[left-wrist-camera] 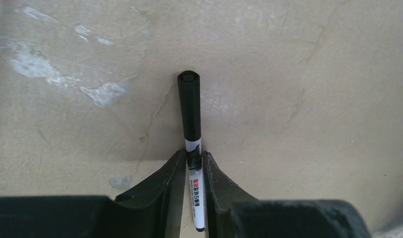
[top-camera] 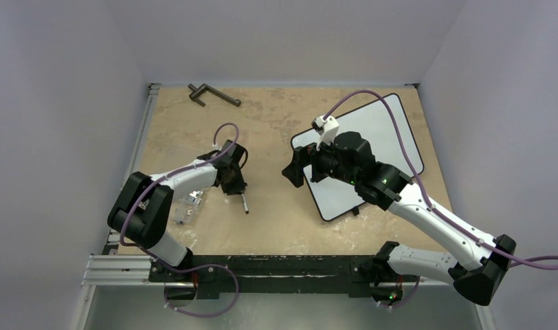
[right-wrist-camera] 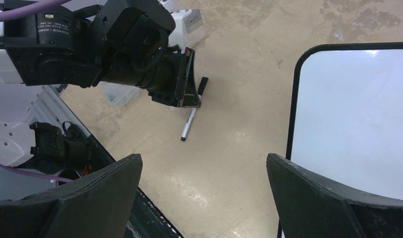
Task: Write a sentence on the whiteboard
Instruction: Move the whiteboard marker to the center of the board, then pick up the whiteboard marker from the center of the board, then pass from the left arm to the right, then pass from the right arm to the left, then pass from the left arm to the right
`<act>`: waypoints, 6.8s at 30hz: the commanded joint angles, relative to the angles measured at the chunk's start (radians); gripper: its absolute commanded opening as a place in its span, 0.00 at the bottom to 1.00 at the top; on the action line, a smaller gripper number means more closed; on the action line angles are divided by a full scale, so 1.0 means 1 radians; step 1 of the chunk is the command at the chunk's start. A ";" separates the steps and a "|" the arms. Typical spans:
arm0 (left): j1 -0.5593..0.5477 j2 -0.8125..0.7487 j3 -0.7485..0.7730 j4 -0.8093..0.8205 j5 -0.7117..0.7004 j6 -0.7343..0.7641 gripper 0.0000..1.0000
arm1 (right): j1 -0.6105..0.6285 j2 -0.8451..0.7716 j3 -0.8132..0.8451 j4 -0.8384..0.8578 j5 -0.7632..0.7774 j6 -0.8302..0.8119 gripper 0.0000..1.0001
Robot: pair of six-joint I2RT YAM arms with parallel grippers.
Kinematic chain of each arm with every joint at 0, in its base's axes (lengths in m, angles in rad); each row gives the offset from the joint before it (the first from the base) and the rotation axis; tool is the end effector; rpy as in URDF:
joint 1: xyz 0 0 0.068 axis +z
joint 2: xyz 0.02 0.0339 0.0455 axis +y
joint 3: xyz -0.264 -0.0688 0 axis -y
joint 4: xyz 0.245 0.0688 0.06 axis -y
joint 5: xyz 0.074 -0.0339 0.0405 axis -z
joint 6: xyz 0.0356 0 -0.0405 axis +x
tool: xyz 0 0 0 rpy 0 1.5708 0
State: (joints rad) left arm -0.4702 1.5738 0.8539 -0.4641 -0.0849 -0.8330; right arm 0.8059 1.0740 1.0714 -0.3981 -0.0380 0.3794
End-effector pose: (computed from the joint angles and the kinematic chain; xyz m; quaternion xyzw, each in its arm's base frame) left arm 0.2562 -0.1268 0.1597 -0.1849 0.9629 -0.0833 0.1779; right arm 0.1654 0.1742 0.3622 -0.1867 0.8124 0.3215 0.4491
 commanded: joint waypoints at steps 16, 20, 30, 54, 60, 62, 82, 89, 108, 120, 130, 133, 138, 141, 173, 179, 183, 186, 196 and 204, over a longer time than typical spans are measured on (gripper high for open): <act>-0.025 0.038 0.091 -0.019 -0.076 0.079 0.36 | 0.006 -0.012 -0.010 0.005 0.020 -0.017 0.99; -0.024 0.067 0.114 -0.002 -0.061 0.097 0.34 | 0.006 -0.015 -0.014 0.002 0.022 -0.017 0.99; -0.005 0.107 0.126 0.049 -0.014 0.117 0.23 | 0.006 -0.019 -0.017 -0.006 0.027 -0.017 0.99; 0.005 -0.405 0.113 -0.105 0.102 -0.281 0.00 | 0.076 0.049 -0.203 0.429 -0.108 0.122 0.98; 0.004 -0.527 0.077 -0.091 0.099 -0.459 0.00 | 0.144 0.106 -0.203 0.545 0.029 0.154 0.89; 0.004 -0.554 0.069 -0.089 0.109 -0.496 0.00 | 0.167 0.133 -0.192 0.566 0.058 0.147 0.87; 0.004 -0.798 -0.067 -0.029 0.089 -0.661 0.00 | 0.251 0.335 -0.021 0.573 0.143 0.124 0.07; 0.004 -0.827 -0.077 -0.036 0.070 -0.638 0.05 | 0.253 0.315 -0.018 0.524 0.135 0.114 0.00; 0.137 -0.883 0.046 -0.041 0.470 -0.002 0.49 | 0.251 0.120 0.025 0.324 -0.181 -0.107 0.00; 0.139 -0.919 0.102 0.068 0.767 0.106 0.41 | 0.247 0.063 0.005 0.377 -0.277 -0.143 0.00; 0.159 -0.929 0.121 0.093 0.887 0.092 0.43 | 0.220 0.013 -0.023 0.437 -0.370 -0.178 0.00; 0.159 -0.929 0.109 0.148 0.924 0.057 0.37 | 0.218 0.015 -0.021 0.435 -0.375 -0.184 0.00; 0.160 -0.923 0.114 0.154 0.935 0.053 0.27 | 0.214 0.013 -0.021 0.435 -0.388 -0.190 0.00; 0.160 -0.921 0.118 0.143 0.936 0.057 0.19 | 0.210 0.005 -0.022 0.437 -0.380 -0.191 0.00; 0.161 -0.942 -0.065 0.688 0.669 -0.407 0.00 | 0.204 0.016 -0.069 0.935 -0.261 0.274 0.55; 0.160 -0.933 -0.062 0.680 0.667 -0.413 0.00 | 0.204 0.051 -0.020 0.977 -0.295 0.286 0.44; 0.160 -0.922 -0.055 0.665 0.669 -0.411 0.00 | 0.203 0.068 0.013 0.977 -0.322 0.286 0.35; 0.160 -0.920 -0.052 0.647 0.666 -0.401 0.00 | 0.204 0.070 0.022 0.969 -0.327 0.283 0.27; 0.160 -0.948 -0.092 0.672 0.621 -0.411 0.00 | 0.204 0.088 0.030 0.985 -0.340 0.286 0.24; 0.166 -0.972 -0.078 0.603 0.587 -0.385 0.00 | 0.203 0.086 0.036 1.009 -0.386 0.286 0.37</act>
State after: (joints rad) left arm -0.3141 0.5999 0.7776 0.2134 0.5411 -1.2644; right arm 0.9936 1.1854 1.0447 0.4961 -0.3450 0.6552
